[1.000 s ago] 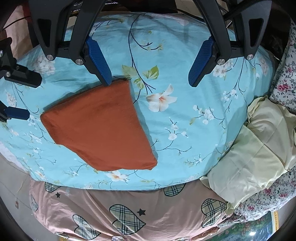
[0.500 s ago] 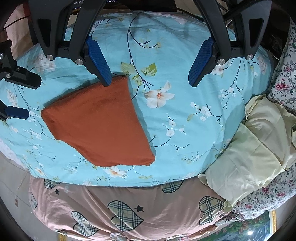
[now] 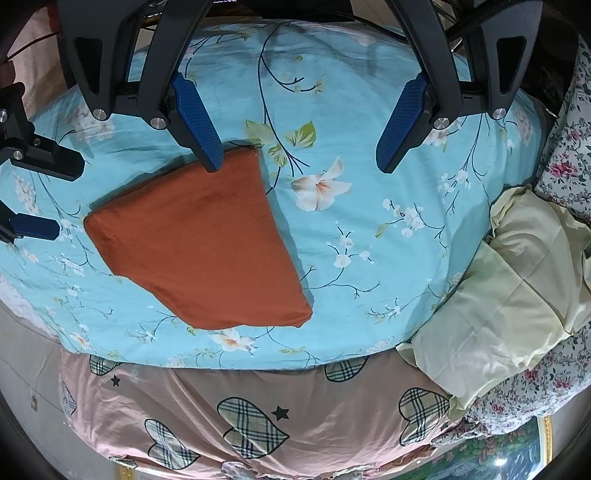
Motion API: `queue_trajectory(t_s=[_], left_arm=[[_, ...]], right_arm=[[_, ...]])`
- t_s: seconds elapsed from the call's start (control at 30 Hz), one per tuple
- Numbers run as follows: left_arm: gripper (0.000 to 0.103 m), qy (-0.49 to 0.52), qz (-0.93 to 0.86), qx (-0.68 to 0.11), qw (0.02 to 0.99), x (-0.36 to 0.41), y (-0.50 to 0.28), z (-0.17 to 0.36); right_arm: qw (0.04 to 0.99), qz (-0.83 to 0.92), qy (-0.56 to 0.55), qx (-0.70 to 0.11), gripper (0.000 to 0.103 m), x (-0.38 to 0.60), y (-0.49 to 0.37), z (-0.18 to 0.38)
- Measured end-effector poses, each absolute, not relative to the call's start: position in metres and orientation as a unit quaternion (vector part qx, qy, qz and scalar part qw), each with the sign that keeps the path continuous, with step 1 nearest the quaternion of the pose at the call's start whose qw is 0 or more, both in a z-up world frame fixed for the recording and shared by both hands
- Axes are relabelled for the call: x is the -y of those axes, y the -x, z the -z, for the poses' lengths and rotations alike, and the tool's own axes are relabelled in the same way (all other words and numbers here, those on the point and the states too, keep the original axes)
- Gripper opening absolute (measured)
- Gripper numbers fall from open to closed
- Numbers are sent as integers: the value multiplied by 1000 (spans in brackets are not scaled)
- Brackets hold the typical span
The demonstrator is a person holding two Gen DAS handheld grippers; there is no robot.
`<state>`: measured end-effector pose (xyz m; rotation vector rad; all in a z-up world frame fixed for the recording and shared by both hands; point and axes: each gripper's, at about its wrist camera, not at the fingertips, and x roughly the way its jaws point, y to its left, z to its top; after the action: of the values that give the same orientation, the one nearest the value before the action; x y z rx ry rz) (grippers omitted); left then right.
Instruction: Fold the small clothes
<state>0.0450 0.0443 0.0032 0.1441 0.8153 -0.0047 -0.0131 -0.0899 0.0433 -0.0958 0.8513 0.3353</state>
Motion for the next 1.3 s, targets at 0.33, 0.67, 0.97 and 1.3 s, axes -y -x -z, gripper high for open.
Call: queue_trajectory(t_s=[0.33,0.67,0.97,1.3], left_arm=[[86,-69,4,-396,915,-45,-45,-3],[86,-72,4,-396,915,-45,-45,-3],[86,-72,5,-396,915,-44,-44,-3],[86,-71,6,-396,916,-42,-43,-4]], right_arm=[[896,-157,39,-413,102,92,11,-42],[896,-157,39,-413,102,92,12,-41],[897,-155,39,-412,102,91,14,-42],[897,-155,39,-411,102,91,15,-43]])
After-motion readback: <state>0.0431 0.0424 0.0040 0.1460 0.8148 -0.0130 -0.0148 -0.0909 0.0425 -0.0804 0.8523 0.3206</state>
